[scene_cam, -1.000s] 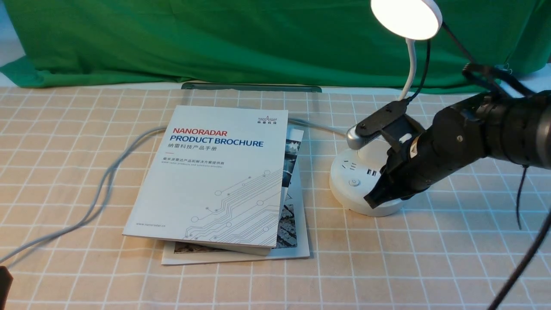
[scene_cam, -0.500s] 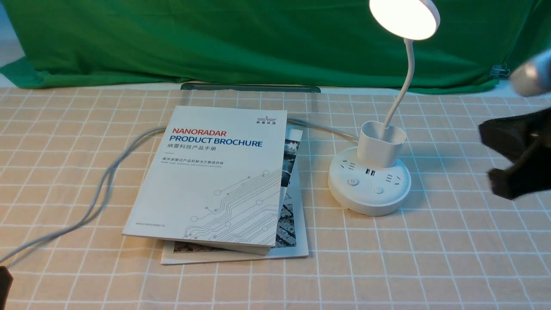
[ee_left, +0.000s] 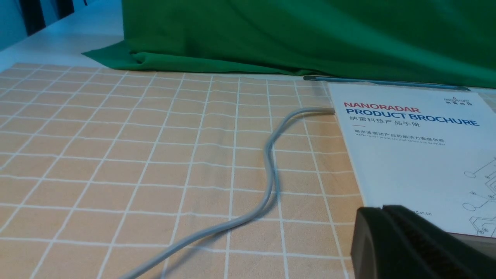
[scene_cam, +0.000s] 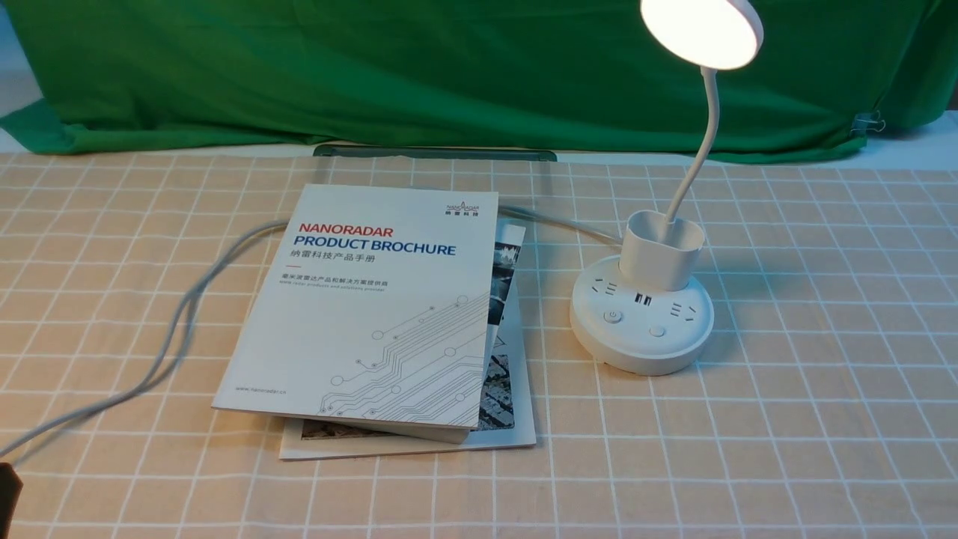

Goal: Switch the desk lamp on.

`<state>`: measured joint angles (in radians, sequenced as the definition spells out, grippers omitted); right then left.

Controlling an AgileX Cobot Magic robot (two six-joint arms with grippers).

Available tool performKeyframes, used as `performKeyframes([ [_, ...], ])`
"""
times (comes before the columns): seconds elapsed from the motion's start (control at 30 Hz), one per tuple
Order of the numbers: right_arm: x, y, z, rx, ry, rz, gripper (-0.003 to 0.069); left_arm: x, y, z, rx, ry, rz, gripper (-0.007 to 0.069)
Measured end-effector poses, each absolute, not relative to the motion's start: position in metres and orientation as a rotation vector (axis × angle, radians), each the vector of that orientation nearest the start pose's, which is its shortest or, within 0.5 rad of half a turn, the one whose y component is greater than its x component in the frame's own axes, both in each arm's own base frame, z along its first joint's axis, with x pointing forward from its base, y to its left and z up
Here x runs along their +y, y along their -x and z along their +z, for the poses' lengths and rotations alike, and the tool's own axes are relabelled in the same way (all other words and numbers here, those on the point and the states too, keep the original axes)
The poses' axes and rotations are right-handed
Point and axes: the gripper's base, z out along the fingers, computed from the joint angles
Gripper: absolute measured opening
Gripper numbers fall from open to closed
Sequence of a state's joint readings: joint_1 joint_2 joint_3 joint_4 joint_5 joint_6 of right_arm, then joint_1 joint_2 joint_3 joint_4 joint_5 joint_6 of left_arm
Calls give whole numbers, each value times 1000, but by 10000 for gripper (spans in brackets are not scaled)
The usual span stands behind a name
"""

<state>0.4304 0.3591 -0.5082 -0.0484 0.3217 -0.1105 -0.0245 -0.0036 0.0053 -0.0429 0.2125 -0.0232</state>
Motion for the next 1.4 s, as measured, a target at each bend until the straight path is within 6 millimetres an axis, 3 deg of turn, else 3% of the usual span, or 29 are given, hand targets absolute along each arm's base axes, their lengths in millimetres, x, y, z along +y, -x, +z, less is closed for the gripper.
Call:
performKeyframes([
  [0.33, 29, -67, 278, 1517, 427, 217, 105, -2, -56, 192, 1698, 28, -75, 21],
  [0.43, 23, -67, 251, 1544, 322, 187, 111, -2, -56, 192, 1698, 28, -75, 21],
  [0.57, 14, -67, 232, 1585, 226, 111, 118, -2, -56, 192, 1698, 28, -75, 21],
  [0.67, 3, -65, 207, 1625, 96, -12, 129, -2, -56, 192, 1698, 28, -75, 21],
  [0.8, -1, -61, 201, 1611, 27, -55, 139, -2, -56, 192, 1698, 28, -75, 21],
  [1.4, -3, -56, 190, 1715, 14, -66, 189, -2, -56, 192, 1697, 28, -75, 21],
])
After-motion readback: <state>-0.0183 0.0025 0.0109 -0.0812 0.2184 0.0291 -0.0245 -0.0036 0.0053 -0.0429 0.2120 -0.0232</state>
